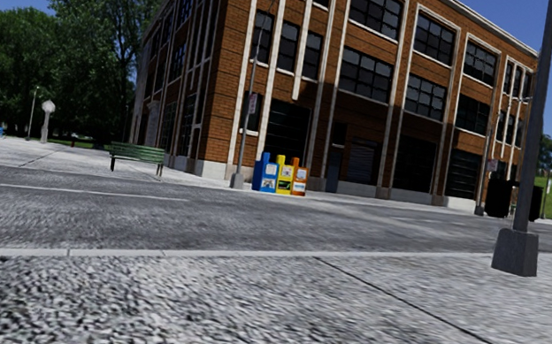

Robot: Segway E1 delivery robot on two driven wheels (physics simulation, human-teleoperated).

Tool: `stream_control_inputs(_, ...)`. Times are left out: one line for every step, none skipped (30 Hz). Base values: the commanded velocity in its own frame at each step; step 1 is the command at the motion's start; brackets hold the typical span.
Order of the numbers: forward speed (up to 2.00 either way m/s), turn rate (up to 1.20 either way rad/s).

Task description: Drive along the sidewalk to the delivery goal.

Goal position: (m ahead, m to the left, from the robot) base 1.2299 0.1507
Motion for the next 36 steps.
stream_control_inputs(1.6, 0.59)
stream_control_inputs(1.6, 0.56)
stream_control_inputs(1.6, 0.52)
stream_control_inputs(1.6, 0.5)
stream_control_inputs(1.6, 0.5)
stream_control_inputs(1.6, 0.47)
stream_control_inputs(1.6, 0.44)
stream_control_inputs(1.59, 0.37)
stream_control_inputs(1.59, 0.37)
stream_control_inputs(1.59, 0.31)
stream_control_inputs(1.58, 0.29)
stream_control_inputs(1.56, 0.28)
stream_control_inputs(1.56, 0.28)
stream_control_inputs(1.54, 0.28)
stream_control_inputs(1.44, 0.28)
stream_control_inputs(1.36, 0.28)
stream_control_inputs(1.36, 0.28)
stream_control_inputs(1.3, 0.26)
stream_control_inputs(1.25, 0.25)
stream_control_inputs(1.22, 0.25)
stream_control_inputs(1.22, 0.25)
stream_control_inputs(1.2, 0.25)
stream_control_inputs(1.19, 0.25)
stream_control_inputs(1.18, 0.25)
stream_control_inputs(1.18, 0.25)
stream_control_inputs(1.17, 0.24)
stream_control_inputs(1.14, 0.19)
stream_control_inputs(0.97, 0.0)
stream_control_inputs(0.97, 0.0)
stream_control_inputs(0.17, 0.0)
stream_control_inputs(0.0, 0.0)
stream_control_inputs(0.0, 0.0)
stream_control_inputs(0.0, 0.0)
stream_control_inputs(0.0, 0.0)
stream_control_inputs(0.0, 0.0)
stream_control_inputs(0.0, 0.0)
